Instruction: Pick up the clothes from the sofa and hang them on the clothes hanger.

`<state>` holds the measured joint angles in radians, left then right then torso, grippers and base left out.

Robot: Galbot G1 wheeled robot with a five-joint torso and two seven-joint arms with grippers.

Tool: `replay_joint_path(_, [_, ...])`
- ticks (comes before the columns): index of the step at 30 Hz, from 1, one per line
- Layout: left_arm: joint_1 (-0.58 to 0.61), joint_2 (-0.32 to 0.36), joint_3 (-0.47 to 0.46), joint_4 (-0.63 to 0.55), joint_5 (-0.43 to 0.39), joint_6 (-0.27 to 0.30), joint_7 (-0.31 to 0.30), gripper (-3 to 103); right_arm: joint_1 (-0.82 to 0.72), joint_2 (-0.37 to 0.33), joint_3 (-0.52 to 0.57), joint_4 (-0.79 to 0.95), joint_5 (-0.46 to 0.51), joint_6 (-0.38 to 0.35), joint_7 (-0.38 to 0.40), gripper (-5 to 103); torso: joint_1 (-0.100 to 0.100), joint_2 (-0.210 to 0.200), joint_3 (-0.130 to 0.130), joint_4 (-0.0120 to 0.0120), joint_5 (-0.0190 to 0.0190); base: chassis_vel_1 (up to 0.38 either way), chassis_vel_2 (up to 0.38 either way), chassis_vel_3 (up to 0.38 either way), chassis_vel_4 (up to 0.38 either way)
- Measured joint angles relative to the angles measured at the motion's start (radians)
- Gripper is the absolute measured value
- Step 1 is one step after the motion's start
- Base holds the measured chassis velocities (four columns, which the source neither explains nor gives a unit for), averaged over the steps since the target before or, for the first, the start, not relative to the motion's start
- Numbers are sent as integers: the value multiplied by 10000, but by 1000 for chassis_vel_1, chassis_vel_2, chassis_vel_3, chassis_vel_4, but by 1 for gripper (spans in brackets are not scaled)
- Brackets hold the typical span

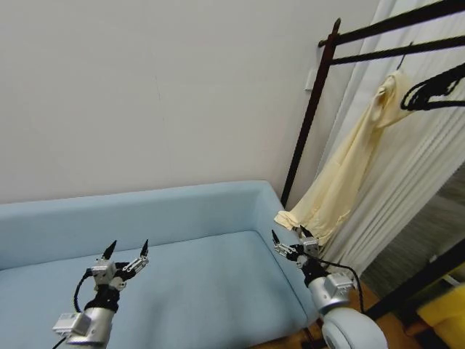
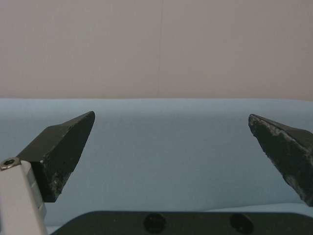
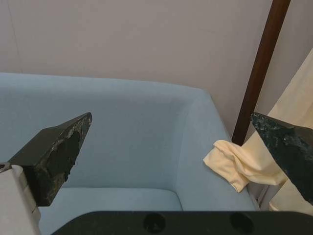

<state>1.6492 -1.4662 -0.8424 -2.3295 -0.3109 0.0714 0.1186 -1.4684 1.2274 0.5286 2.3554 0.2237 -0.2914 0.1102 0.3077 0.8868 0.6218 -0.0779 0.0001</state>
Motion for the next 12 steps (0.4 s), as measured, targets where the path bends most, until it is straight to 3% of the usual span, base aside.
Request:
replay_joint_path(5, [-61, -57, 178, -11, 157, 311, -419, 100, 43, 20, -38, -23, 39, -43, 153, 100, 0, 0, 0, 0, 0, 0, 0, 0, 0])
replay_joint_path(12, [-65, -59, 195, -12, 186, 337, -452, 100, 47, 24, -46, -31, 43, -47, 174, 100, 0, 1, -1, 0, -1, 0, 0, 0, 0])
